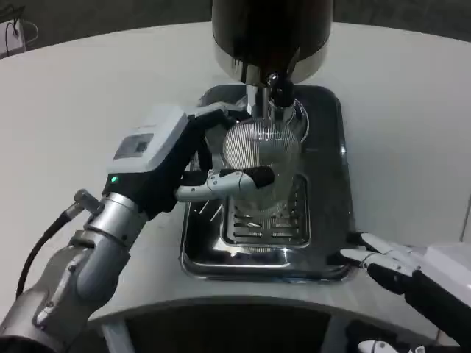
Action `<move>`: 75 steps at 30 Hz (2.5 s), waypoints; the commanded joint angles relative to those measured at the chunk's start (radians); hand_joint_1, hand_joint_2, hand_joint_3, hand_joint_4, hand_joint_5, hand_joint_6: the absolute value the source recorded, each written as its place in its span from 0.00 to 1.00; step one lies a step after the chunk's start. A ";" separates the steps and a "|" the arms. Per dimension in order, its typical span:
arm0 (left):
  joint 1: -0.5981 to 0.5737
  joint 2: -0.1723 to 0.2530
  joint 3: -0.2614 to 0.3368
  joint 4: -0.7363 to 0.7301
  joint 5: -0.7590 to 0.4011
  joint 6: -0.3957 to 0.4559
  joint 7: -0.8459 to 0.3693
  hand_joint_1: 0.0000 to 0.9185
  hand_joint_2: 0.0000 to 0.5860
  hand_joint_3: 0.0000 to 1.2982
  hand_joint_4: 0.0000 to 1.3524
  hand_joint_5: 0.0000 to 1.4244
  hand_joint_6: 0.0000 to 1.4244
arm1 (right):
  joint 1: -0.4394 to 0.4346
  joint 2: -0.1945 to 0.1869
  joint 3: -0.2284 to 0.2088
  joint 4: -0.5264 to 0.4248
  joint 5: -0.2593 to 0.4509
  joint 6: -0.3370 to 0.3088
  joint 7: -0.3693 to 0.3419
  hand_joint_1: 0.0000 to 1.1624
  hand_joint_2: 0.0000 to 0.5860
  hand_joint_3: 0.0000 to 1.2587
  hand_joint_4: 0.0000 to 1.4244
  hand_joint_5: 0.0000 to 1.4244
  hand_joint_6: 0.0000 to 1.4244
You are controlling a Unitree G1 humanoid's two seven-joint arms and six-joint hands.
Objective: Grasp the cup under the faucet to collect the drink, then remove the cup.
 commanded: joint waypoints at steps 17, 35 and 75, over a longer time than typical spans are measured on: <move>0.240 0.078 0.217 -0.339 -0.258 0.011 -0.135 0.00 0.04 0.22 0.22 0.34 0.58 | -0.007 0.004 0.019 -0.017 0.001 0.005 -0.015 0.31 0.87 0.13 0.02 0.04 0.04; 0.283 0.057 0.258 -0.735 -0.740 0.312 -0.587 0.00 0.08 0.10 0.05 0.14 0.26 | -0.040 0.002 0.069 -0.017 -0.027 0.029 -0.011 0.31 0.87 0.13 0.02 0.04 0.05; 0.085 0.030 0.061 -1.086 -0.578 0.873 -0.645 0.00 0.08 0.00 0.00 0.00 0.09 | 0.023 0.054 -0.007 -0.017 0.020 -0.053 -0.005 0.32 0.88 0.14 0.02 0.05 0.05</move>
